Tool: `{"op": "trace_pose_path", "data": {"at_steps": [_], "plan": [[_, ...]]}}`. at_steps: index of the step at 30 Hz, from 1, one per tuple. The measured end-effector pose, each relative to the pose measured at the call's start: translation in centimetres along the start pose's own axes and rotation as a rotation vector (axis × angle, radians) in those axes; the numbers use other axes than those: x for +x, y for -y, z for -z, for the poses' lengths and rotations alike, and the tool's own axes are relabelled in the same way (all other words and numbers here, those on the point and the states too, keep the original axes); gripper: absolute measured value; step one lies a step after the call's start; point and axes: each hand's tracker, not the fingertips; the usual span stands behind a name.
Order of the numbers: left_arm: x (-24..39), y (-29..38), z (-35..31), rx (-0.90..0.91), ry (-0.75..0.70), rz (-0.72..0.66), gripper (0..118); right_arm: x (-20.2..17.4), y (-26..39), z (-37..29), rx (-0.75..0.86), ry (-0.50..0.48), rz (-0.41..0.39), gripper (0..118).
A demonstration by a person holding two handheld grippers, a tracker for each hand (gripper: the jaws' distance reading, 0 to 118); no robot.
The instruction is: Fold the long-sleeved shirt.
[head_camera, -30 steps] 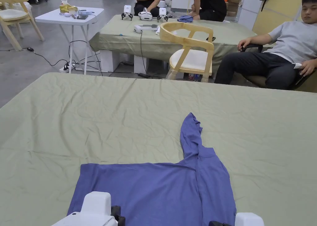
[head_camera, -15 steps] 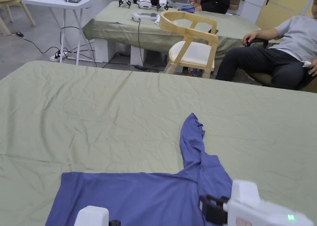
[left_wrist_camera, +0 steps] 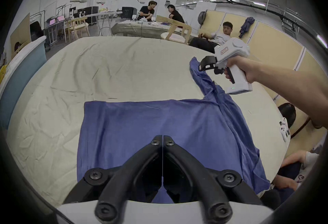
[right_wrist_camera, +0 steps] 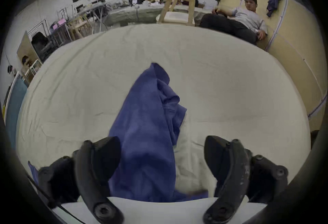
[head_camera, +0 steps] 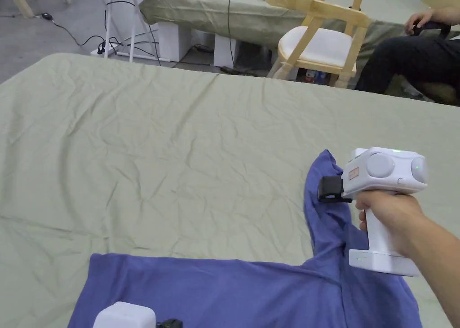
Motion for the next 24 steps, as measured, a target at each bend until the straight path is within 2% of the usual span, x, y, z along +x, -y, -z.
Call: {"op": "trace_pose_path", "data": {"at_steps": [1,2,3,4,5,7,10,17,21,24], "plan": [[-0.2,0.0,0.0,0.001,0.0,-0.003,0,0.2,0.3,0.7,-0.051,-0.025,0.006,66],[-0.3,0.0,0.0,0.001,-0.002,-0.003,0,0.4,0.8,0.8,-0.074,-0.035,0.005,66],[-0.3,0.0,-0.1,0.002,-0.007,-0.002,0,0.5,1.5,-0.2,-0.013,0.0,-0.002,45],[-0.4,0.1,-0.2,0.004,-0.011,-0.007,0,0.9,1.9,-1.3,0.073,-0.02,0.002,20],[-0.6,0.1,-0.5,0.004,-0.014,-0.014,0,1.4,2.4,-2.3,0.112,-0.071,0.031,6],[-0.6,0.1,-1.0,0.013,-0.008,-0.026,0,2.3,3.7,-5.2,0.155,-0.134,0.087,6],[-0.2,0.1,-2.3,0.031,-0.011,-0.026,0,3.0,5.8,-10.7,0.253,-0.16,0.024,5],[0.6,-0.2,-6.0,0.07,-0.018,-0.024,0,3.9,11.9,-24.6,0.373,-0.259,-0.063,5],[1.1,0.3,-7.9,0.077,-0.013,-0.013,0,3.1,19.6,-31.2,0.373,-0.279,-0.069,5],[1.5,1.4,-9.2,0.074,-0.01,-0.004,0,2.1,27.4,-32.8,0.354,-0.278,-0.068,6]]}}
